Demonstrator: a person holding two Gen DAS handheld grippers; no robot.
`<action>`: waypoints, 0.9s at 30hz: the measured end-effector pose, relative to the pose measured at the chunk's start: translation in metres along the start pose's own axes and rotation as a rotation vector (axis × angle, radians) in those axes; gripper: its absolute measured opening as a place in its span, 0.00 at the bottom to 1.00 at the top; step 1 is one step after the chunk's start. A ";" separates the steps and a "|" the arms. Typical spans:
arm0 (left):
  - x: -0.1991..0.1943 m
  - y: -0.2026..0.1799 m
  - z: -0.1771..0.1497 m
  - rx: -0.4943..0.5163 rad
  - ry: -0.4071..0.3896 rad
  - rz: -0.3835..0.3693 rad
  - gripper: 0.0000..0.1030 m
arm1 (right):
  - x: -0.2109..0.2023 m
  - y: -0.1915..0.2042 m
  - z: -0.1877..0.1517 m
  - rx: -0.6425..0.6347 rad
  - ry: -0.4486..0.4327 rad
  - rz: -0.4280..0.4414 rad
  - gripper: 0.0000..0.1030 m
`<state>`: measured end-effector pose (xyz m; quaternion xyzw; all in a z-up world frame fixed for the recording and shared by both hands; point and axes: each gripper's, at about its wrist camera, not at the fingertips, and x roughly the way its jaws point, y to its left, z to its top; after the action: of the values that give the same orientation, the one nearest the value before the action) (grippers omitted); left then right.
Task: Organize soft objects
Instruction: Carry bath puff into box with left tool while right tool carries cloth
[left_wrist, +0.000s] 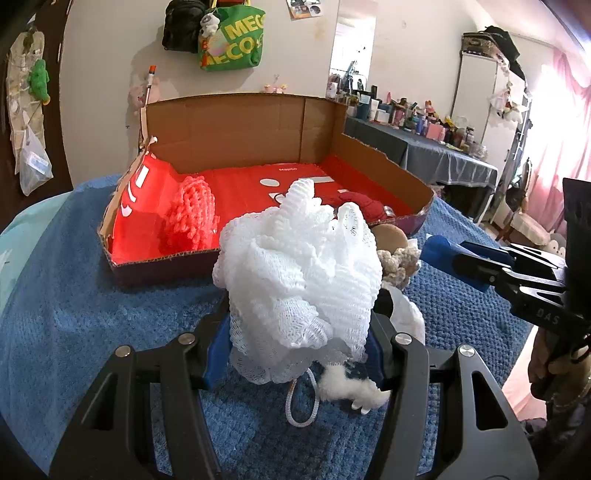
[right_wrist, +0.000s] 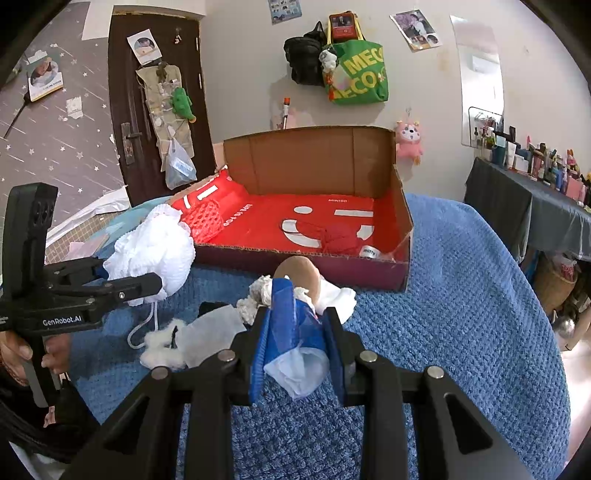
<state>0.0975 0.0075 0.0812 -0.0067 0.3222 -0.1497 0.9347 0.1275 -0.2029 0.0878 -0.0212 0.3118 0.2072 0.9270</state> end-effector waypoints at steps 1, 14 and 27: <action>-0.001 0.000 0.003 0.000 -0.003 -0.001 0.55 | 0.000 0.000 0.001 -0.001 -0.002 0.001 0.30; 0.029 0.013 0.061 0.035 0.025 -0.028 0.55 | 0.038 0.005 0.070 -0.053 -0.036 0.084 0.30; 0.100 0.027 0.098 0.090 0.164 -0.031 0.55 | 0.121 0.005 0.095 -0.183 0.128 0.070 0.30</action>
<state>0.2394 -0.0035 0.0958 0.0423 0.3904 -0.1786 0.9022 0.2670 -0.1378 0.0930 -0.1077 0.3507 0.2653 0.8916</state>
